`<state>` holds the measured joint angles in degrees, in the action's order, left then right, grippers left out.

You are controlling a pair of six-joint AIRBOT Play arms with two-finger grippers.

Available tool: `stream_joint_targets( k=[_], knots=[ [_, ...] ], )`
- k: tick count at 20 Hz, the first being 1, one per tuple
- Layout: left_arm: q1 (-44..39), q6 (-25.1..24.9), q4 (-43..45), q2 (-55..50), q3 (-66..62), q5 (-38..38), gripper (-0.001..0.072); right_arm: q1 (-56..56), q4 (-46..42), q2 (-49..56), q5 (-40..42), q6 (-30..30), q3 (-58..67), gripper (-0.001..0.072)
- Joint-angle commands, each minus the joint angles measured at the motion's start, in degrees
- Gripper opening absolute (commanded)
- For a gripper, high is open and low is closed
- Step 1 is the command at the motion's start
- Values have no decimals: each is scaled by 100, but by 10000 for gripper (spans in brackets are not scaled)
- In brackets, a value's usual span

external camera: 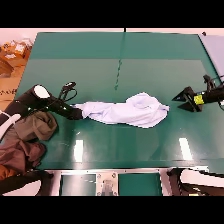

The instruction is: Fold the shirts.

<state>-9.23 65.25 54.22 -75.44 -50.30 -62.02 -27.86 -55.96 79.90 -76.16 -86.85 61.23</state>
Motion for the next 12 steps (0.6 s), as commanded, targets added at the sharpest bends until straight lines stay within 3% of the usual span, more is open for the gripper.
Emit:
stream_joint_targets(
  k=[1, 3, 8, 9, 10, 12],
  knots=[
    [2, 44, 72, 4, -7, 9, 26, -168, 181, 11, 352, -245, -741, 548],
    [2, 44, 72, 4, -7, 52, 26, -20, 643, 221, 835, 85, -1010, 548],
    [2, 46, 74, 4, -7, 48, 26, 223, 1969, 914, 1161, 927, -754, 543],
    [2, 44, 74, 4, -7, 55, 26, 247, 1998, 931, 1167, 986, -686, 397],
    [2, 44, 79, 4, -7, 92, 26, 267, 1998, 931, 1141, 1143, -629, 55],
    [2, 101, 269, 7, -109, 146, 25, 260, 1996, 909, 927, 1276, -501, 15]
  ],
)
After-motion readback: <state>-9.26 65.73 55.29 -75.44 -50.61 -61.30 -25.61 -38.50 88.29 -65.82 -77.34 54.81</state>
